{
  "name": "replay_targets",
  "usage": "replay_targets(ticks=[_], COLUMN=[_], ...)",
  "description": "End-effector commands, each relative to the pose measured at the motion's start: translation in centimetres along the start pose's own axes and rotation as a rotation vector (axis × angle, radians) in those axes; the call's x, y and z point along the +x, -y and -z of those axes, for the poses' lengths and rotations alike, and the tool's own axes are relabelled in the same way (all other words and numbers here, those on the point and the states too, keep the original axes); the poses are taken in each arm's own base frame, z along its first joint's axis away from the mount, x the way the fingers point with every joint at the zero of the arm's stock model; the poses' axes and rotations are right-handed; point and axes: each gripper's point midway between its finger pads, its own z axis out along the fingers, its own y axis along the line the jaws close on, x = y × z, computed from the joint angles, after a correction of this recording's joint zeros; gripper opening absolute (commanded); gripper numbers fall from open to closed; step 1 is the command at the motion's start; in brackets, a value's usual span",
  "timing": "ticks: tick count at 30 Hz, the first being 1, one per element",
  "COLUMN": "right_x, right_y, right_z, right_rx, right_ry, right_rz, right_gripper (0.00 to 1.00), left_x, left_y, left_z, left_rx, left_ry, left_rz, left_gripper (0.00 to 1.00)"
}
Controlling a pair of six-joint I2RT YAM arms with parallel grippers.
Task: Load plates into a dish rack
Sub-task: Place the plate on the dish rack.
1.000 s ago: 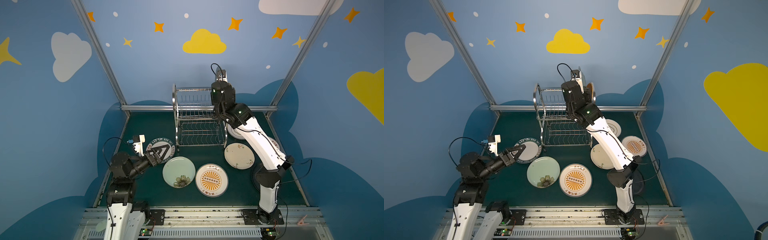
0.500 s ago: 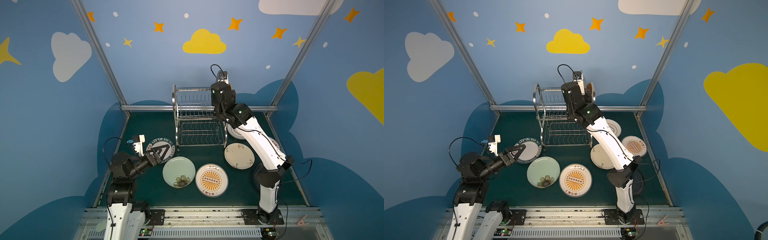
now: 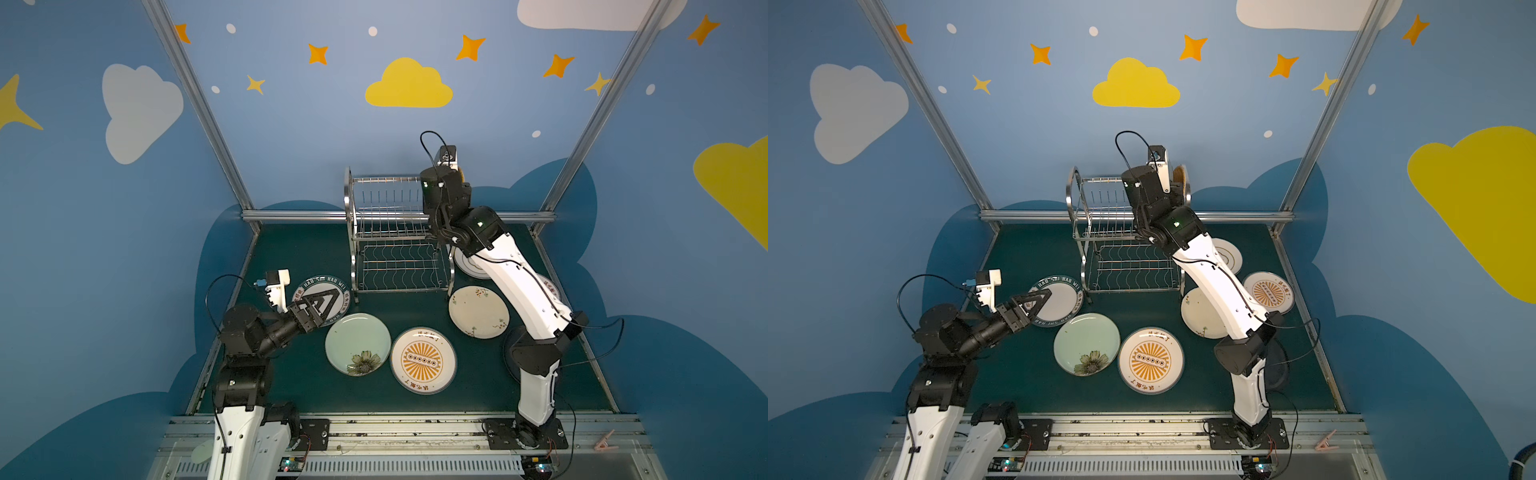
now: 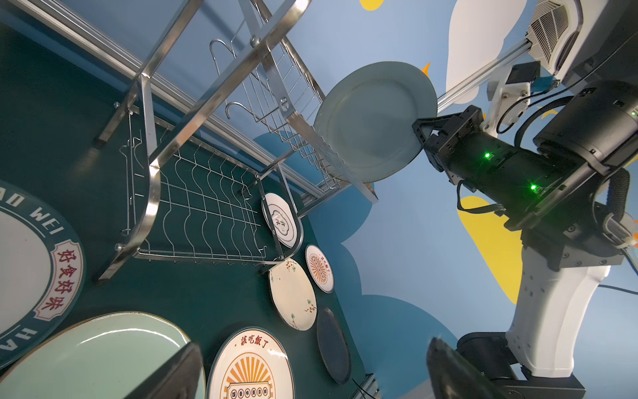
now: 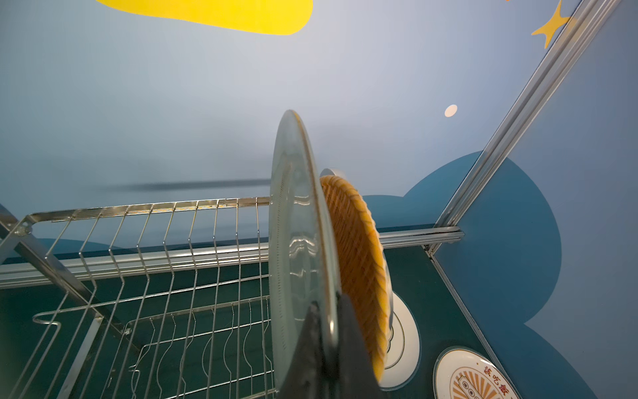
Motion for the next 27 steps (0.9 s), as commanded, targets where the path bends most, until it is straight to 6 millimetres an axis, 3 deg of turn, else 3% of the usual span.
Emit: replay_targets(ticks=[1, 21, 27], right_x=[-2.4, 0.2, 0.5], right_y=[1.3, 0.6, 0.8], right_z=[0.7, -0.9, -1.1], right_rx=[0.018, -0.052, -0.068], right_ry=[0.061, -0.02, -0.031], right_rz=[-0.113, -0.078, -0.076], right_gripper=[0.0, 0.0, 0.16], left_x=[-0.1, 0.0, 0.0], left_y=[0.0, 0.3, 0.2], left_z=[0.1, 0.2, 0.2], left_rx=[-0.002, 0.004, 0.003], left_ry=[0.006, 0.006, 0.005], left_rz=[-0.011, -0.017, -0.017], left_gripper=[1.0, 1.0, 1.0])
